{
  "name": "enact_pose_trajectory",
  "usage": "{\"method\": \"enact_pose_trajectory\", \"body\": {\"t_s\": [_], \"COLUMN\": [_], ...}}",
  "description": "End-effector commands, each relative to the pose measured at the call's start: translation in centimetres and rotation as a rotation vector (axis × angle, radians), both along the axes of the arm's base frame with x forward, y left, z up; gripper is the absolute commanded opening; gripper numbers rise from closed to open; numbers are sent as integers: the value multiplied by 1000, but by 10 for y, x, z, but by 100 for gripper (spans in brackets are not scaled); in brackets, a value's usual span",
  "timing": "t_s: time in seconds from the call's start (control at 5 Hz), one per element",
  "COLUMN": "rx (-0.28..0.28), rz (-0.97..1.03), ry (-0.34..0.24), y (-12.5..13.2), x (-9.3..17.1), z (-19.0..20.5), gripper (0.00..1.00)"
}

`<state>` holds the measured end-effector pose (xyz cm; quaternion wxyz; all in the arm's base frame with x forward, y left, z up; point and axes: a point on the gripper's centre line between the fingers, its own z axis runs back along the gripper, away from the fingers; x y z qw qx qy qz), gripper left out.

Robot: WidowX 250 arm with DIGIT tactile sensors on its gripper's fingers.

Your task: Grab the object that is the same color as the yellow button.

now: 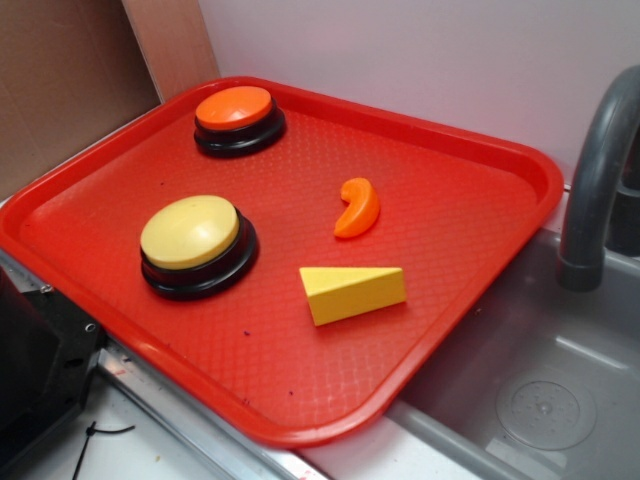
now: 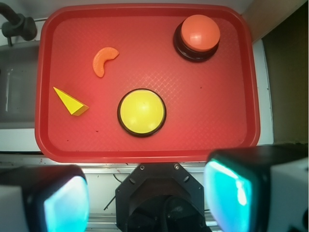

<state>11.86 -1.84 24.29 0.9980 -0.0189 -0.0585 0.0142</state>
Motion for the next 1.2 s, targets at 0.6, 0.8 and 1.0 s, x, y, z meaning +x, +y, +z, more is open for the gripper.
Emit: {"method": "enact_pose_trajectory", "body": {"t_s": [0.6, 0.8, 1.0], "rx": [21, 23, 26], "rz": [-272, -328, -350], "ry": [-35, -48, -47], "y": [-54, -81, -103], "x": [48, 65, 80], "z": [-60, -91, -123], "gripper": [100, 100, 100]}}
